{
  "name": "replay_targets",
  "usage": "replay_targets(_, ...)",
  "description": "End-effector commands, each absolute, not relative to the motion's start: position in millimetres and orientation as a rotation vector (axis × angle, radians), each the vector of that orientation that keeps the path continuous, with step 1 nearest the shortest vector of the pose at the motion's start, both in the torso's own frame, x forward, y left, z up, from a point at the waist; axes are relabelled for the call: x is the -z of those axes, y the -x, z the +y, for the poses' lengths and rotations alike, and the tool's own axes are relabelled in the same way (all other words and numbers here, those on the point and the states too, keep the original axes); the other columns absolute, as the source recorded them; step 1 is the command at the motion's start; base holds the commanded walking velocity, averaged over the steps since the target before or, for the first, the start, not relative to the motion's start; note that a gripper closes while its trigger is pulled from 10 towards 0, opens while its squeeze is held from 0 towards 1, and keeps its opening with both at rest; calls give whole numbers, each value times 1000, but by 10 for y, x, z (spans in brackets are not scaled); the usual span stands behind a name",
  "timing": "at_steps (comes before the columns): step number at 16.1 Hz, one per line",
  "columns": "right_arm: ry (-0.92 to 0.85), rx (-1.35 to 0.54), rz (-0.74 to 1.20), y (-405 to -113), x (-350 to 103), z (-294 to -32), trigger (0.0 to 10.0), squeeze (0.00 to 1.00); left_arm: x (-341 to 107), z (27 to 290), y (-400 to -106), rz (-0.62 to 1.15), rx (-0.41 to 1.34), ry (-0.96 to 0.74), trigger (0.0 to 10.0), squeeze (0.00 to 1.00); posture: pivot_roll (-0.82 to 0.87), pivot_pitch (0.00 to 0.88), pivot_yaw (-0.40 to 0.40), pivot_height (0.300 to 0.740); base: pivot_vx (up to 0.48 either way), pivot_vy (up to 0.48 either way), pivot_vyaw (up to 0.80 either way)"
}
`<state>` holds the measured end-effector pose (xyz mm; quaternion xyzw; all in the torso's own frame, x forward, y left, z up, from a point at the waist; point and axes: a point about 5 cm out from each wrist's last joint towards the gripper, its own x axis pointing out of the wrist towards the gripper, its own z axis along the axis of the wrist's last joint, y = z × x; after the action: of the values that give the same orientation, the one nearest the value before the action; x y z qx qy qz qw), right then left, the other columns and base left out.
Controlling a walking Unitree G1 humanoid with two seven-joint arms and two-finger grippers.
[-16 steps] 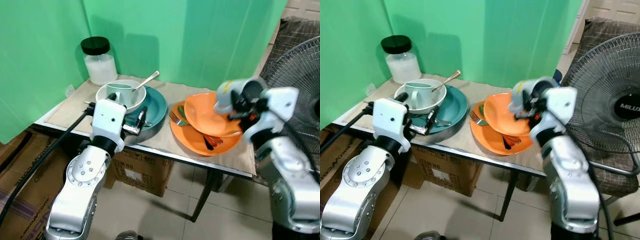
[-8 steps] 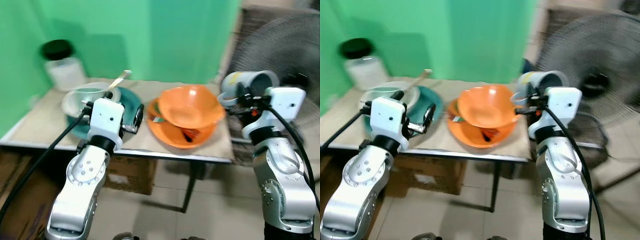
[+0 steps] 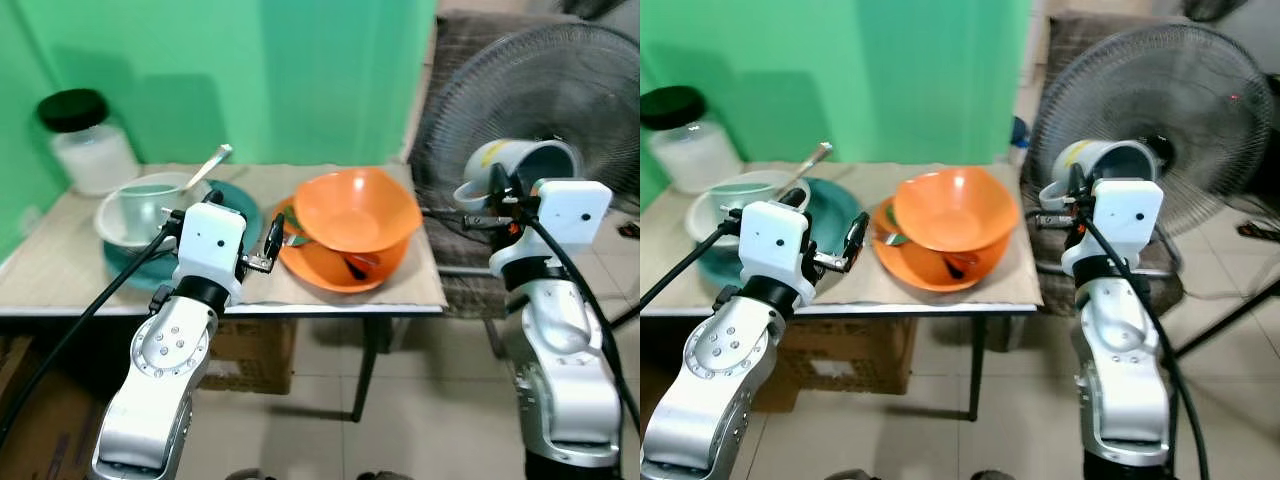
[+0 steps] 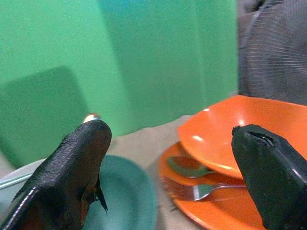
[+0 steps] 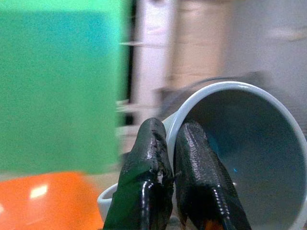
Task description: Setting the table
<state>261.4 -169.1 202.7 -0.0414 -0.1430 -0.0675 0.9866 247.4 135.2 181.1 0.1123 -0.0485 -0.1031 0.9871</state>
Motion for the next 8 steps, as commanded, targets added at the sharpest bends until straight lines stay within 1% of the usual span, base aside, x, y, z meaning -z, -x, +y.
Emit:
replay_targets(1,99,182,-313,-2619,-2059,-1744,10000,0,-1826,1346,-2459,-105,209,-231,10000,0,103,0,4,740,0,0,-800)
replay_targets(8,50,218,-311,-2641,-2030,-1786,10000,0,-1836,1357,-2463,-110,179,-217,10000,0,104,0,-7,740,0,0,-800)
